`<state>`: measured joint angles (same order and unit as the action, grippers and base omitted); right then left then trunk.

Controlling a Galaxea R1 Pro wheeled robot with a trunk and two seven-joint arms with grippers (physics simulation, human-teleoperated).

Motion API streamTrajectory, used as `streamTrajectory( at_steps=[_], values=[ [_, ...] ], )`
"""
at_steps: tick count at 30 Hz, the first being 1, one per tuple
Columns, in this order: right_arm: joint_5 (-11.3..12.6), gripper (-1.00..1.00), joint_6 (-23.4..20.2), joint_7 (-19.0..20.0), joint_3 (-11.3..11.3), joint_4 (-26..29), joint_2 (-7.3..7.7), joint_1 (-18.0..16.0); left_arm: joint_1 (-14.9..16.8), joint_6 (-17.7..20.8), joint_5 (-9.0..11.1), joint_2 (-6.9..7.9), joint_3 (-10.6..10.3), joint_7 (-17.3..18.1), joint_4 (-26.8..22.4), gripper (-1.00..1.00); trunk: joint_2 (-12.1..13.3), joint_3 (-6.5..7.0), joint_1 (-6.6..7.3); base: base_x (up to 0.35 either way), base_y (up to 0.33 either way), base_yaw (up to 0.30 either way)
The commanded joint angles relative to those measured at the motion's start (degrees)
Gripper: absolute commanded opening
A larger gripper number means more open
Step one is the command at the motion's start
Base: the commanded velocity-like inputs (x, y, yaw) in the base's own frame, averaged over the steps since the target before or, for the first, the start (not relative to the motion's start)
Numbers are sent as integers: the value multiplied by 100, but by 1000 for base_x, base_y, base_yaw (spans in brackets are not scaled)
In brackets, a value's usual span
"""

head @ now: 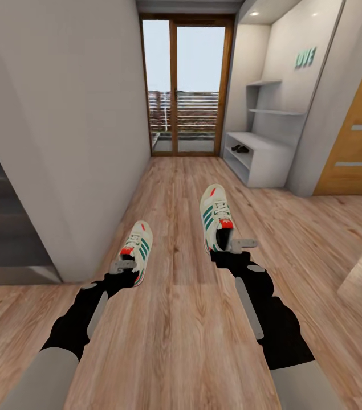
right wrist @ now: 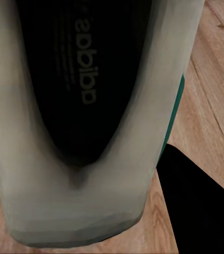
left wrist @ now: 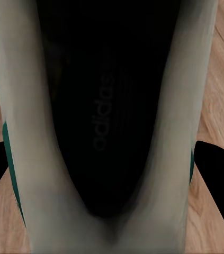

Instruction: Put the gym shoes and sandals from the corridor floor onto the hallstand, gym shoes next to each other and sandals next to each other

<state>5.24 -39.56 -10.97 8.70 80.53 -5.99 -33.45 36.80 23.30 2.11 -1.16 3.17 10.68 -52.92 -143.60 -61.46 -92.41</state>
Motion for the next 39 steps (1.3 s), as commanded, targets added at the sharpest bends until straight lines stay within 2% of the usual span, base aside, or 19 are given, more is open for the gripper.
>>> streamTrajectory(
  at_steps=[1, 39],
  values=[
    [54, -100, -21, -54, 8, 6, 1, -4, 3, 43, 26, -7, 26, 30, -8, -100, -2, -5, -1, 252, 0, 0],
    [53, -100, -22, -54, 7, 6, 1, -4, 3, 43, 26, -7, 26, 30, -8, -100, -2, -5, -1, 252, 0, 0]
  ],
)
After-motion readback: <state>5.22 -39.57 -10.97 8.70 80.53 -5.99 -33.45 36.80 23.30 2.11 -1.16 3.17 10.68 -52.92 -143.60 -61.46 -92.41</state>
